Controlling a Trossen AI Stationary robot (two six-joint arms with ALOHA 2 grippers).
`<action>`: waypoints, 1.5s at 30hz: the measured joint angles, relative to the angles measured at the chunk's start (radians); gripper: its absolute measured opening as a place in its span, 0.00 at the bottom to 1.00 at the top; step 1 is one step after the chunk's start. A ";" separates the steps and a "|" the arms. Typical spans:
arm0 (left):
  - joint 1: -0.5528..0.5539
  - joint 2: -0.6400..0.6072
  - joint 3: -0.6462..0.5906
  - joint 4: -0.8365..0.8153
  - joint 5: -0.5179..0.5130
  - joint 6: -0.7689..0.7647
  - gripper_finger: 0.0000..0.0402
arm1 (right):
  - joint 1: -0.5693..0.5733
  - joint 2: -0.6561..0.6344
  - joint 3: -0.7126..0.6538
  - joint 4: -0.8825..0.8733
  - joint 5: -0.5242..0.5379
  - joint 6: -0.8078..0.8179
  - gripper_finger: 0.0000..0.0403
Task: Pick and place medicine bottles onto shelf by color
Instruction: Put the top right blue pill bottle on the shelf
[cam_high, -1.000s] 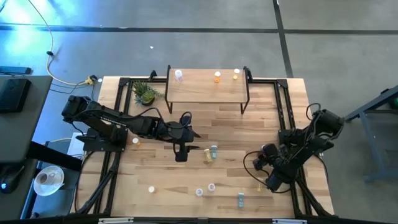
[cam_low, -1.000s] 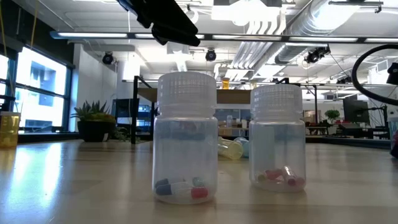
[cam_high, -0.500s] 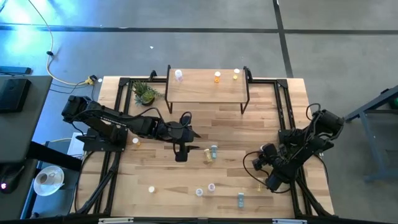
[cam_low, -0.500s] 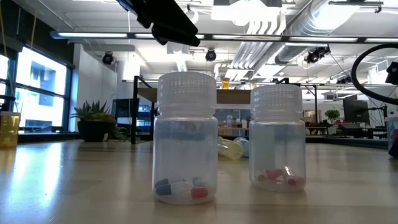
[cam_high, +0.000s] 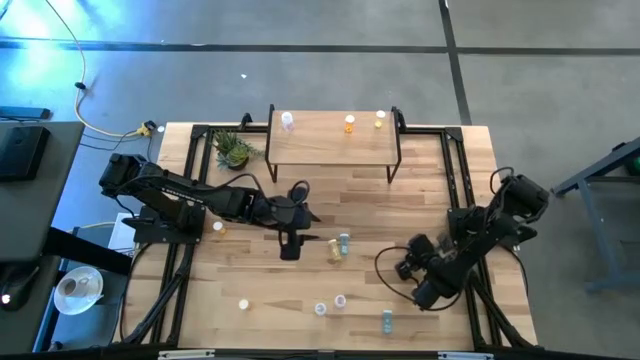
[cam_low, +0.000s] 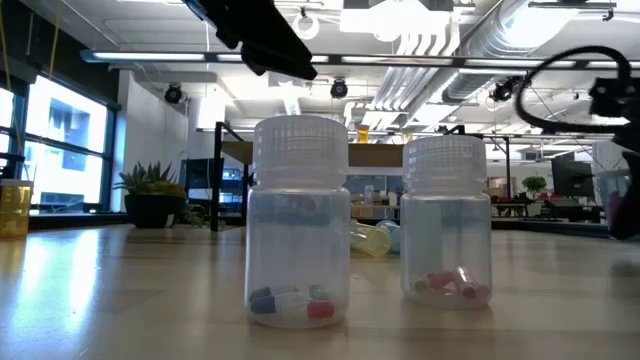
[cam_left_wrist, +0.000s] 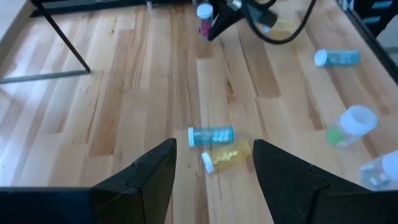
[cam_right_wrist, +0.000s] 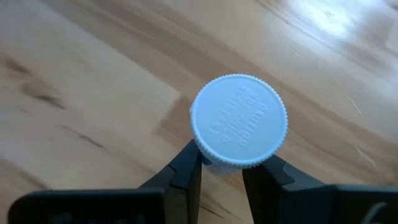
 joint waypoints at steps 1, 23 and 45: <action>0.000 0.000 0.000 -0.011 0.000 0.000 0.50 | -0.016 0.000 0.013 0.001 0.000 -0.036 0.20; -0.067 0.000 0.000 -0.098 -0.004 0.060 0.50 | -0.213 -0.002 0.328 0.075 -0.020 -0.831 0.20; -0.065 0.000 0.000 0.101 -0.003 0.098 0.50 | -0.355 -0.002 0.509 0.216 -0.069 -1.278 0.20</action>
